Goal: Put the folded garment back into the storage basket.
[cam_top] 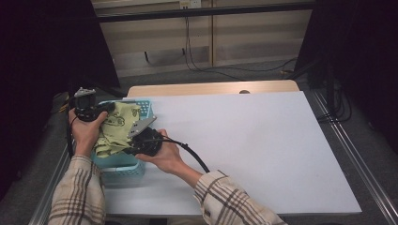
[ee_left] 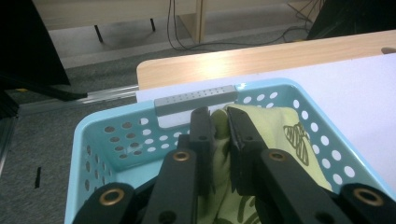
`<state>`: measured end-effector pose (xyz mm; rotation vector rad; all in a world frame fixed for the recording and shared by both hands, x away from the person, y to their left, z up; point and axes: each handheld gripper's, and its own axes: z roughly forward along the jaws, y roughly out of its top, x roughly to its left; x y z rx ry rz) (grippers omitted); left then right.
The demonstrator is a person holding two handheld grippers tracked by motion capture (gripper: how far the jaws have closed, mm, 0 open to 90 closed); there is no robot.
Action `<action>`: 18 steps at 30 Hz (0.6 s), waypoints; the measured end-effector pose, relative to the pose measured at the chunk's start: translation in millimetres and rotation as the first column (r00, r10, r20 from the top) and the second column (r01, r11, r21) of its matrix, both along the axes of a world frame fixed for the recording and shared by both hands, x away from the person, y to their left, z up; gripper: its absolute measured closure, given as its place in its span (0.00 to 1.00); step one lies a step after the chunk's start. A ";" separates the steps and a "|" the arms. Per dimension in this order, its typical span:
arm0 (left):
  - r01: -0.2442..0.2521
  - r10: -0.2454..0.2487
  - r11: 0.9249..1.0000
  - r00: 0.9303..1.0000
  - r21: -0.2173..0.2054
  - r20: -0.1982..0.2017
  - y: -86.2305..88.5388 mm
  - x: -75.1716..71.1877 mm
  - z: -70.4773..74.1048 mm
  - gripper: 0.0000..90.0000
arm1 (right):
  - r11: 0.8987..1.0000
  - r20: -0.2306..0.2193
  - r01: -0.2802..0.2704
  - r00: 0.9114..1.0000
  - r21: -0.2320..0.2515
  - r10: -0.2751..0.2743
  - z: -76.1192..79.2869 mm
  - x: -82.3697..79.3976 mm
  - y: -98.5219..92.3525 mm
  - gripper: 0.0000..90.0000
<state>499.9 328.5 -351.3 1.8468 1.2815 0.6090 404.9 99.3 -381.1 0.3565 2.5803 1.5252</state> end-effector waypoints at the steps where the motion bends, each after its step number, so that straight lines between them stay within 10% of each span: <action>1: -0.002 0.002 1.000 1.000 -0.001 -0.011 0.3 1.8 -2.3 0.91 | 1.000 -0.008 0.007 1.000 0.000 -0.007 -1.4 1.7 -1.1 0.85; 18: -0.003 0.003 1.000 0.999 -0.001 -0.051 1.4 5.7 -16.5 0.91 | 0.999 -0.014 0.005 1.000 -0.045 -0.006 -14.5 7.8 4.7 0.85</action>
